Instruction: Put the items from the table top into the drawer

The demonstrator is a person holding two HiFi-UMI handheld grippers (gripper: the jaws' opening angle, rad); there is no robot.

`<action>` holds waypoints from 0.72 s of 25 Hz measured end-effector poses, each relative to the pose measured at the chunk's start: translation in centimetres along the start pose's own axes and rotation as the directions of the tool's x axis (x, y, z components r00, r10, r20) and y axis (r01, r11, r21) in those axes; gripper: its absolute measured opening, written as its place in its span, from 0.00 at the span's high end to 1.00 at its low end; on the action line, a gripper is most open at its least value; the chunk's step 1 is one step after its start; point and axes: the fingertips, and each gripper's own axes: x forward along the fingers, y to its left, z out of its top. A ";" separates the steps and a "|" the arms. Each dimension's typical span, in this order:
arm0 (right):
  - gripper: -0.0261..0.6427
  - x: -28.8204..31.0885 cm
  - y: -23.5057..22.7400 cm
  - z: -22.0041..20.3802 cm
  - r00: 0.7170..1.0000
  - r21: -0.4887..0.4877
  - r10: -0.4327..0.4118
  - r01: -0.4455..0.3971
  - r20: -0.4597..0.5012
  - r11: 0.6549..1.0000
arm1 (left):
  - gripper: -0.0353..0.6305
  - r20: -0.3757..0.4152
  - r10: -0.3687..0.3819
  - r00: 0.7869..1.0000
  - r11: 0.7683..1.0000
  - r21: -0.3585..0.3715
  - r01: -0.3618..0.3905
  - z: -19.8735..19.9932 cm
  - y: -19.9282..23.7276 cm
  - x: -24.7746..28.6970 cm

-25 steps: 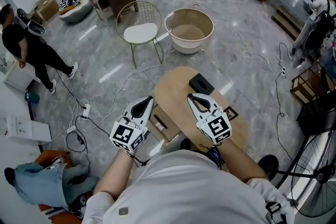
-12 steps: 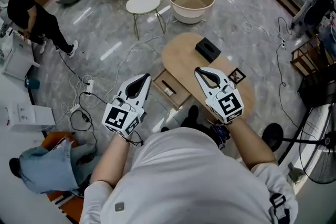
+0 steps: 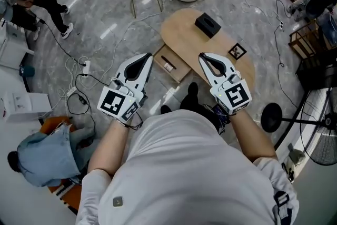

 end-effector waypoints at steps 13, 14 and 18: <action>0.92 -0.8 2.0 0.8 1.000 -0.015 -0.017 0.017 0.000 1.000 | 0.93 -0.019 -0.038 0.999 0.999 0.030 0.039 -0.5 -0.7 -1.1; 0.92 -0.7 2.1 0.9 1.000 -0.017 -0.017 0.017 0.000 1.000 | 0.93 -0.018 -0.039 0.999 0.999 0.031 0.039 -0.4 -0.6 -1.2; 0.92 -0.6 2.5 1.2 1.000 -0.014 -0.017 0.017 0.001 1.000 | 0.93 -0.011 -0.037 0.999 0.999 0.027 0.037 -0.3 -0.3 -1.4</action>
